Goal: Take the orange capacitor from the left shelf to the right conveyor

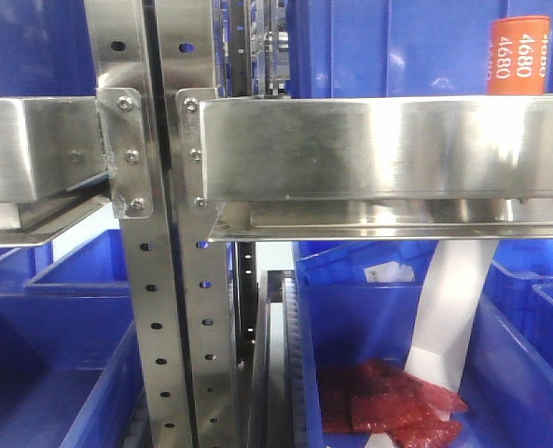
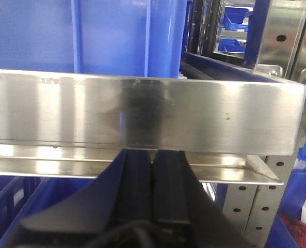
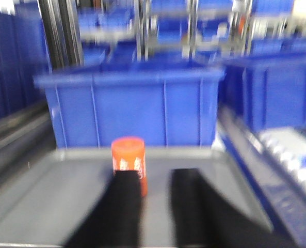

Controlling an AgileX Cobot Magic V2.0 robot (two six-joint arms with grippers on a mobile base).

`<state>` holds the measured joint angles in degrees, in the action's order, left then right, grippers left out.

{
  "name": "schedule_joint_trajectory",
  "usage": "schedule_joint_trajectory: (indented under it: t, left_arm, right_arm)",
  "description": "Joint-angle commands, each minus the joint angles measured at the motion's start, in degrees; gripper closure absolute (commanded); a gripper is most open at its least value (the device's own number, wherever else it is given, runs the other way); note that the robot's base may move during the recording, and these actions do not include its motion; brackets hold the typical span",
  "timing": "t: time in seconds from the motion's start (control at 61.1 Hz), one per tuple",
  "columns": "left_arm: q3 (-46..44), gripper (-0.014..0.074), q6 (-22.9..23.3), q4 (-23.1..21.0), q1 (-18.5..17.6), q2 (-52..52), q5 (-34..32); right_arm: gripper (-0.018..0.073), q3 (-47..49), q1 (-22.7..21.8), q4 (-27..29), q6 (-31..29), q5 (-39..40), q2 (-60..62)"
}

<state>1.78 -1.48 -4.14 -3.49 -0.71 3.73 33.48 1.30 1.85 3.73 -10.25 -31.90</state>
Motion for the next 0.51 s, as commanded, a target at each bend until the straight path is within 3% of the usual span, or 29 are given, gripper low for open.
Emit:
schedule_joint_trajectory:
  t: [0.0,0.082,0.245,0.491]
  left_arm:
    - [-0.27,0.0723,0.08,-0.10,0.15,-0.66,-5.13]
    - [-0.27,0.0723,0.08,-0.10,0.15,-0.66,-5.13]
    - [-0.27,0.0723,0.08,-0.10,0.15,-0.66,-5.13]
    - [-0.27,0.0723,0.08,-0.10,0.15,-0.66,-5.13]
  right_arm:
    - [0.0025,2.93,1.12,-0.30,-0.39,4.13,-4.52]
    - [-0.0077,2.93,3.27,-0.30,-0.39,4.61,-8.36]
    - [-0.0064,2.93,6.50,-0.30,-0.39,10.25,-14.81]
    - [-0.0064,3.33,6.51,-0.30,-0.37,25.56,-26.06]
